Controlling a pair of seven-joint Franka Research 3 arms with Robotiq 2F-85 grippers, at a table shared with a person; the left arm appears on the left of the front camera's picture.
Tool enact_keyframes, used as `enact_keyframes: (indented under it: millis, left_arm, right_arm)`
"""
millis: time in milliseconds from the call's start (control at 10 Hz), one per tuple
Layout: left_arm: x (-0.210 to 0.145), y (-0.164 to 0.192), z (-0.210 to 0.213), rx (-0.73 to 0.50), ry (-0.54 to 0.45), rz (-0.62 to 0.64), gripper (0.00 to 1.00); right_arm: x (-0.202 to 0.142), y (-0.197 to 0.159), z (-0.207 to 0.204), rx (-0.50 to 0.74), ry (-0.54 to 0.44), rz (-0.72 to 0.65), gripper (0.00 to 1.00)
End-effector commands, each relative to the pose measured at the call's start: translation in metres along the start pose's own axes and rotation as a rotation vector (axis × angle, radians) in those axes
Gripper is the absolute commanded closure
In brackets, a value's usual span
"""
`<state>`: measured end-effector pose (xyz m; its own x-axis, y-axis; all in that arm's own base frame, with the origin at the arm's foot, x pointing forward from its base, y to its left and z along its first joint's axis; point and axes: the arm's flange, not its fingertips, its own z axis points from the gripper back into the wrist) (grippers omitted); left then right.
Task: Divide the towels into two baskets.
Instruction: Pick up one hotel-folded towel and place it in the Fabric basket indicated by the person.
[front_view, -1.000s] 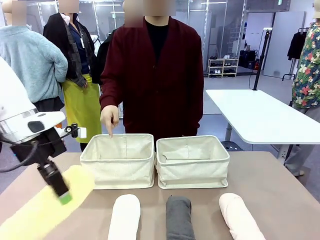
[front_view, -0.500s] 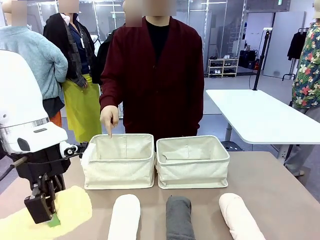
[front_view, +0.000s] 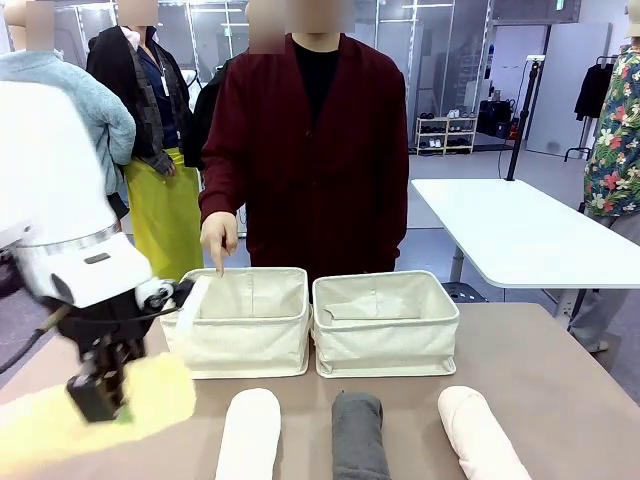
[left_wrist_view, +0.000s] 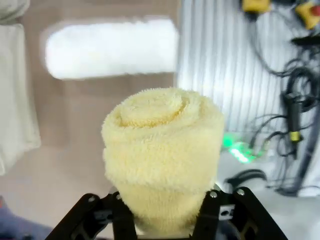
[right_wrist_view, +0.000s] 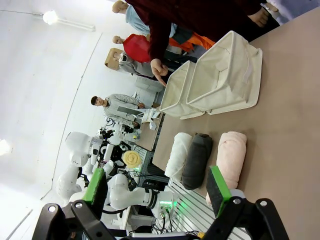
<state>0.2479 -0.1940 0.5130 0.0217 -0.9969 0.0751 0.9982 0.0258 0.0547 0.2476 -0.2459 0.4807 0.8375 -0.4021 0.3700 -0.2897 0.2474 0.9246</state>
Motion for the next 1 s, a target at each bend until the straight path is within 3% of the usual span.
enact_keyframes:
  millis: [0, 200, 500, 900]
  left_arm:
    - [0.03, 0.056, 0.008, 0.188, 0.003, -0.194, 0.63]
    - [0.055, 0.117, 0.008, 0.305, 0.083, -0.341, 0.63]
    - [0.079, 0.189, -0.005, 0.318, 0.122, -0.422, 0.63]
    - [0.092, 0.256, -0.04, 0.299, 0.149, -0.361, 0.63]
  right_arm:
    - [-0.001, 0.004, 0.002, 0.007, -0.001, 0.015, 0.0]
    - [-0.001, 0.004, 0.002, 0.007, -0.001, 0.015, 0.0]
    - [-0.001, 0.004, 0.002, 0.007, -0.001, 0.015, 0.0]
    - [-0.001, 0.004, 0.002, 0.007, -0.001, 0.015, 0.0]
